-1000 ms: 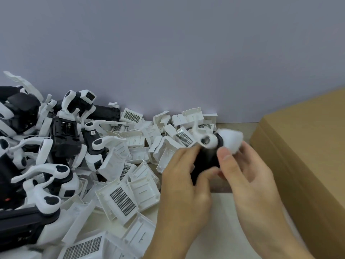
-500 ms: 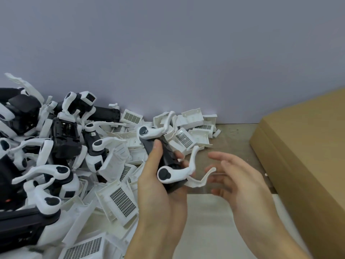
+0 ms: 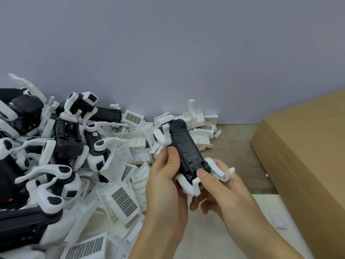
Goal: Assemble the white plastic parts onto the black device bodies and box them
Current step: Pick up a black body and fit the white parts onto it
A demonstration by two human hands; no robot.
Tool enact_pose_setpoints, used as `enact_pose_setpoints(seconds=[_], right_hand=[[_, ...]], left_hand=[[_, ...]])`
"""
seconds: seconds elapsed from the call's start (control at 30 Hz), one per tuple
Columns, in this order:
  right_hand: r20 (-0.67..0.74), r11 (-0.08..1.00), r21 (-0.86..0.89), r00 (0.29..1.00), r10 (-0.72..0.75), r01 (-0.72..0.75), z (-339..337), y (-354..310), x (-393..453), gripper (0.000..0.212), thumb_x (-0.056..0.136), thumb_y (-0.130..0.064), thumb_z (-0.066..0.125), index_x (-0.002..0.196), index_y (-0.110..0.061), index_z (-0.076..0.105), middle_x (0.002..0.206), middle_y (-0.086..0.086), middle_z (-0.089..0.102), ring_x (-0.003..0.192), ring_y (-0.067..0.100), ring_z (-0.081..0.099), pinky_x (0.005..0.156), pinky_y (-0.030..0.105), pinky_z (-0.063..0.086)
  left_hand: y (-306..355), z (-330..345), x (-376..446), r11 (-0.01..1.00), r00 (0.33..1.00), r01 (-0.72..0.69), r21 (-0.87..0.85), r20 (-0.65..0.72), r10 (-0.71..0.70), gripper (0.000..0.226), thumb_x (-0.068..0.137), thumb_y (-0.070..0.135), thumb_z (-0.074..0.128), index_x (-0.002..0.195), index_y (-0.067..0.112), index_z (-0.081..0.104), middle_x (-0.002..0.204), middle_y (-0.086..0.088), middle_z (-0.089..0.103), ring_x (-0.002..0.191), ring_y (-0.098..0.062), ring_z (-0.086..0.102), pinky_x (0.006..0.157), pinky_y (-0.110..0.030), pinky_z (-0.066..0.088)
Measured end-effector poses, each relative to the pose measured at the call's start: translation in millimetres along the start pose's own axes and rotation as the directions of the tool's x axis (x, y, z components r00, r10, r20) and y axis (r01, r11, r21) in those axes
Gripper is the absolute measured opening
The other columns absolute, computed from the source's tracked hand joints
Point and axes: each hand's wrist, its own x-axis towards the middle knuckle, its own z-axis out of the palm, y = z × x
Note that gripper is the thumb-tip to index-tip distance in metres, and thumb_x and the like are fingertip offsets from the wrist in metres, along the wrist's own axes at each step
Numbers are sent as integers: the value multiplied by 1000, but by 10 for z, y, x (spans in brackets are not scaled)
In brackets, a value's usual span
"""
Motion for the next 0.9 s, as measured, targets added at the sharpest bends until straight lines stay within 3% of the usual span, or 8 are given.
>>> enact_pose_setpoints(seconds=[0.13, 0.33, 0.5, 0.73, 0.9], right_hand=[[-9, 999, 38, 1000, 15, -15, 12, -28, -2, 19, 78, -39, 57, 92, -34, 69, 67, 1, 67, 61, 20, 65, 57, 29, 43], [-10, 999, 38, 1000, 10, -10, -4, -22, 2, 19, 74, -31, 53, 86, -29, 68, 71, 5, 68, 60, 19, 63, 59, 34, 42], [25, 998, 58, 1000, 8, -9, -6, -15, -15, 19, 69, -32, 57, 84, -31, 68, 73, 4, 69, 61, 19, 63, 61, 34, 41], [0, 999, 28, 1000, 23, -23, 8, 3, 2, 23, 74, -30, 52, 90, -28, 68, 74, 6, 71, 63, 19, 65, 60, 33, 45], [-5, 999, 41, 1000, 26, -26, 0, 3, 6, 22, 74, -31, 52, 89, -26, 68, 74, 8, 70, 63, 21, 66, 60, 34, 44]], left_hand=[[7, 0, -11, 998, 999, -39, 39, 33, 37, 57, 77, 47, 58, 111, 2, 63, 84, -21, 61, 53, -27, 49, 47, -31, 30], [-7, -5, 7, 998, 999, -36, 47, 32, 34, 59, 78, 45, 58, 114, -3, 60, 77, -18, 59, 47, -25, 46, 46, -28, 28], [-16, -13, 6, 1000, 999, -26, 3, 24, 26, 44, 80, 44, 58, 104, 7, 66, 77, -17, 58, 53, -26, 49, 49, -32, 26], [3, -19, 20, 997, 998, -37, 62, 46, 34, 49, 77, 44, 59, 110, 9, 69, 83, -18, 65, 54, -24, 53, 43, -26, 29], [17, -6, 18, 995, 997, -46, 85, 59, 41, 42, 75, 45, 60, 101, 13, 71, 85, -12, 68, 61, -26, 56, 51, -30, 31]])
